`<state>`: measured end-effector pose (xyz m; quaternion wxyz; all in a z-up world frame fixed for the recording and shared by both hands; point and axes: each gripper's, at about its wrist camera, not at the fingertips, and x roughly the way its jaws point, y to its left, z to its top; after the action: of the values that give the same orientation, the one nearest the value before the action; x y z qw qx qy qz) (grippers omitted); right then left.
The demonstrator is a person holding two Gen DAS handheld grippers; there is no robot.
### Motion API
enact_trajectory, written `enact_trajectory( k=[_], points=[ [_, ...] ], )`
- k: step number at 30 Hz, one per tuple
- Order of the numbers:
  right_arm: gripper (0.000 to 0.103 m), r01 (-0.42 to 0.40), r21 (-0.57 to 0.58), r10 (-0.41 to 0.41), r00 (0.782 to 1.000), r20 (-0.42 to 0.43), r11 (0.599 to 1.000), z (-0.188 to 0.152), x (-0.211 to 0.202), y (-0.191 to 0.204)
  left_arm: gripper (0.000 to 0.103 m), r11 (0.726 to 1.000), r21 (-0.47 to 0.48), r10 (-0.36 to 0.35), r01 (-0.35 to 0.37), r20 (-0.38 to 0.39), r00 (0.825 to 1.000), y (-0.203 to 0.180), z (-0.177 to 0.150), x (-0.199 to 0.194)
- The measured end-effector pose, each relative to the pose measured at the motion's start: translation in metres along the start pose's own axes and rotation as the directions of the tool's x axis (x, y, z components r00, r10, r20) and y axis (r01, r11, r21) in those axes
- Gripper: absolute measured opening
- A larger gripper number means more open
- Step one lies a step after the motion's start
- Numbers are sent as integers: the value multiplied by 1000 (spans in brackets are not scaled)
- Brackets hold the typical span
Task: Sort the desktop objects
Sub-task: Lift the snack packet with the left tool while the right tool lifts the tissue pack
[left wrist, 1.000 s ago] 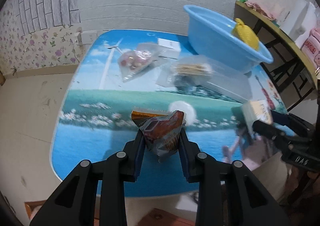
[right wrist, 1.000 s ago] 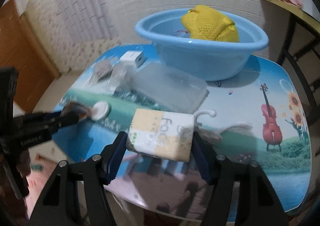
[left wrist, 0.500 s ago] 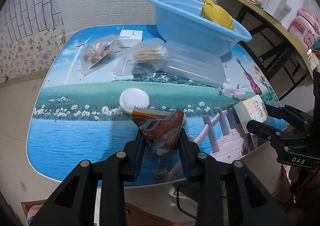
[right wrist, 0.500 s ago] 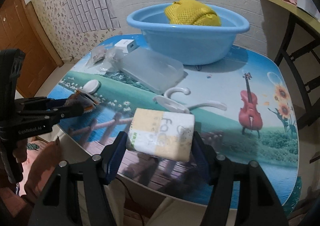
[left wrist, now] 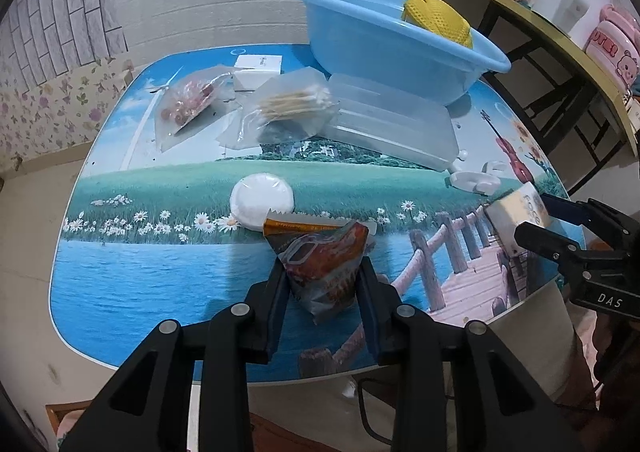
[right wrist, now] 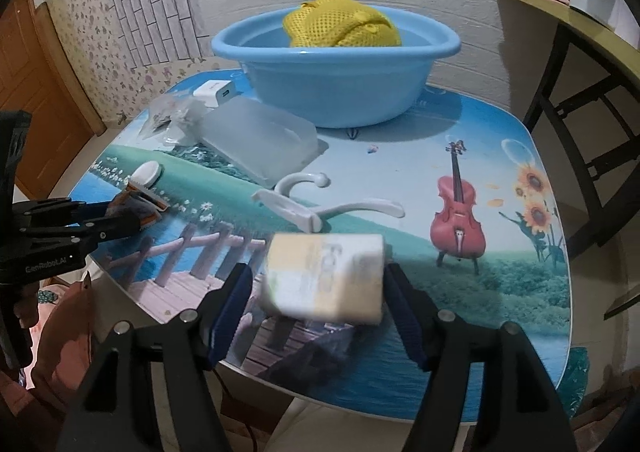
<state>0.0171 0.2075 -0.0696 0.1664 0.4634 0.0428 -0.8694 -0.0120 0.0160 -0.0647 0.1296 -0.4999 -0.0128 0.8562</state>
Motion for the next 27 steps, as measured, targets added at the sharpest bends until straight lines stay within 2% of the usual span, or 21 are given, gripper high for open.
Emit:
enact_trajectory(
  k=[4, 8, 12, 17, 18, 20, 21, 27],
  points=[
    [75, 5, 23, -5, 1000, -4, 1000, 0, 5, 4, 38, 1000, 14, 20, -20, 10, 1000, -3, 0, 2],
    [76, 30, 26, -30, 999, -15, 999, 1, 11, 7, 42, 1000, 12, 23, -23, 19, 1000, -5, 1, 4],
    [76, 40, 41, -39, 999, -30, 998, 2, 18, 7, 44, 996, 30, 80, -81, 48, 996, -10, 1, 7],
    [77, 60, 43, -58, 998, -37, 997, 1, 24, 7, 48, 994, 32, 106, -109, 66, 992, -12, 1, 10],
    [77, 65, 40, -63, 997, -34, 997, 1, 25, 8, 48, 993, 34, 109, -111, 67, 992, -13, 1, 10],
    [76, 70, 40, -69, 997, -25, 997, 1, 25, 8, 40, 994, 13, 106, -107, 69, 992, -11, 2, 8],
    [61, 74, 43, -74, 997, -19, 996, 1, 24, 8, 35, 995, 4, 100, -100, 68, 993, -10, 2, 8],
    [61, 45, 57, -47, 998, 29, 997, 2, 10, 2, 33, 997, -31, 77, -76, 59, 995, -2, 2, 2]
  ],
)
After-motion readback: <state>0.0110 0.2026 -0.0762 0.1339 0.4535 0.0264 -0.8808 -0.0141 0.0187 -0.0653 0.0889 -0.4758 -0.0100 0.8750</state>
